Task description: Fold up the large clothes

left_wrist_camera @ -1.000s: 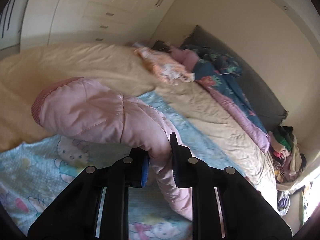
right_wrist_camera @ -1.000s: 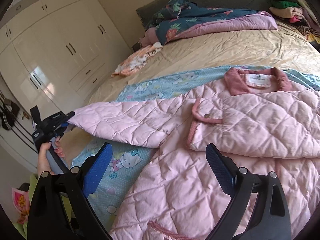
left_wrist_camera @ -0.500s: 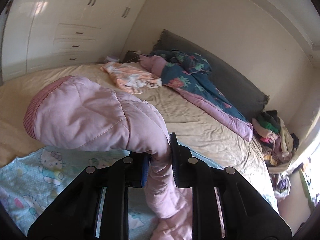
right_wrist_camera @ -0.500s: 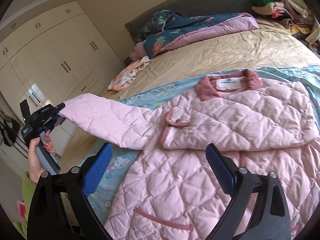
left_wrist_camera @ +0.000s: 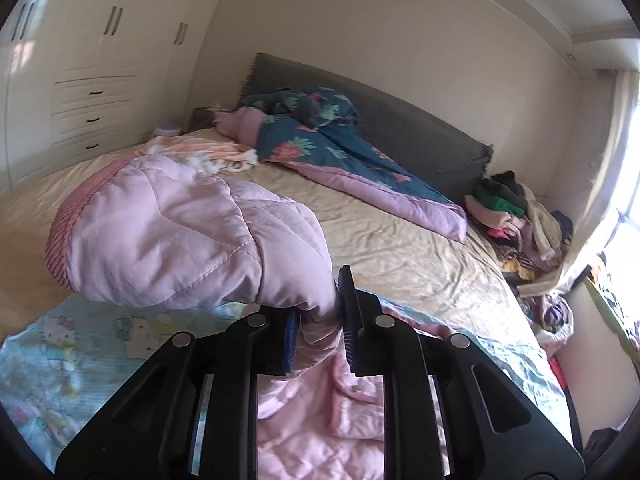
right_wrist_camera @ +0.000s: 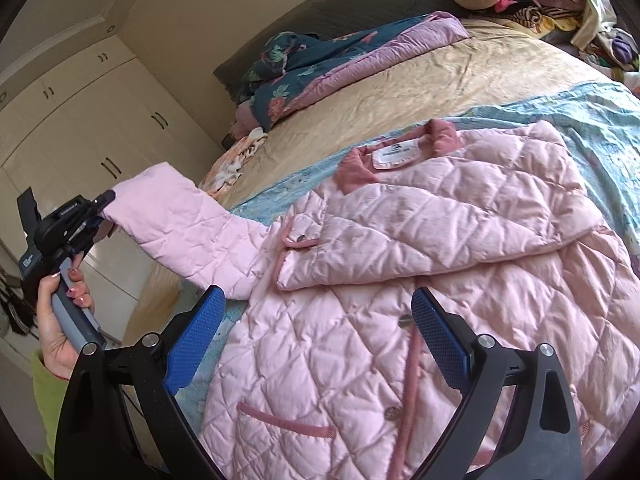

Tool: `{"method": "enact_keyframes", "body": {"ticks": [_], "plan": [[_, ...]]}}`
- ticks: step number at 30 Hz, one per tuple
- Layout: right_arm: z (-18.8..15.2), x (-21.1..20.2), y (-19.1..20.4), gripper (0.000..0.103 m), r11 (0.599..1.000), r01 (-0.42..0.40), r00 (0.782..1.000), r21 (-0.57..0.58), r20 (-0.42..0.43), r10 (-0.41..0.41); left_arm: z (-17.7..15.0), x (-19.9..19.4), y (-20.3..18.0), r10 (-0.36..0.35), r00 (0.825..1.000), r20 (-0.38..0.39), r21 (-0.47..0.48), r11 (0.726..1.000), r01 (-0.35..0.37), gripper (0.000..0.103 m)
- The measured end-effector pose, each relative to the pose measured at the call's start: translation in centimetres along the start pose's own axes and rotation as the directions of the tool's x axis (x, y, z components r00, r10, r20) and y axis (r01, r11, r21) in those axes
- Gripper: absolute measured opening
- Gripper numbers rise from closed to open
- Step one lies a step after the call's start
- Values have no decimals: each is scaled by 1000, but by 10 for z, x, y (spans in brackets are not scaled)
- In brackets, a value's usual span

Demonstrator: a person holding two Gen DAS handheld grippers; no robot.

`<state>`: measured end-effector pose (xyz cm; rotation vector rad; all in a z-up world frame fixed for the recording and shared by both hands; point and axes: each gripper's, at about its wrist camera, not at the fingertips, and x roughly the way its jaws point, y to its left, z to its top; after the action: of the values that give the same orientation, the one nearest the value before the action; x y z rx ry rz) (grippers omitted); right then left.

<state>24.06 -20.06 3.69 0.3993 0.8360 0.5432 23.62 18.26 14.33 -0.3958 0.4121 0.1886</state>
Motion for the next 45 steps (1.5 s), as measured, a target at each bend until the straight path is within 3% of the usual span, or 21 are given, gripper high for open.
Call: {"method": "enact_keyframes", "body": {"ticks": [14, 25, 36, 45], "plan": [[8, -31, -40, 94, 998, -2, 998, 70, 66, -2, -26, 14, -80, -137, 990, -32, 101, 985, 140, 10], [8, -46, -76, 94, 991, 16, 995, 133, 95, -28, -73, 45, -126, -184, 974, -135, 194, 959, 208, 10], [7, -52, -115, 94, 977, 47, 992, 209, 108, -71, -144, 79, -167, -218, 931, -292, 298, 904, 305, 10], [5, -55, -139, 94, 964, 75, 988, 256, 113, -107, -196, 101, -181, -185, 903, -388, 368, 867, 336, 10]]}}
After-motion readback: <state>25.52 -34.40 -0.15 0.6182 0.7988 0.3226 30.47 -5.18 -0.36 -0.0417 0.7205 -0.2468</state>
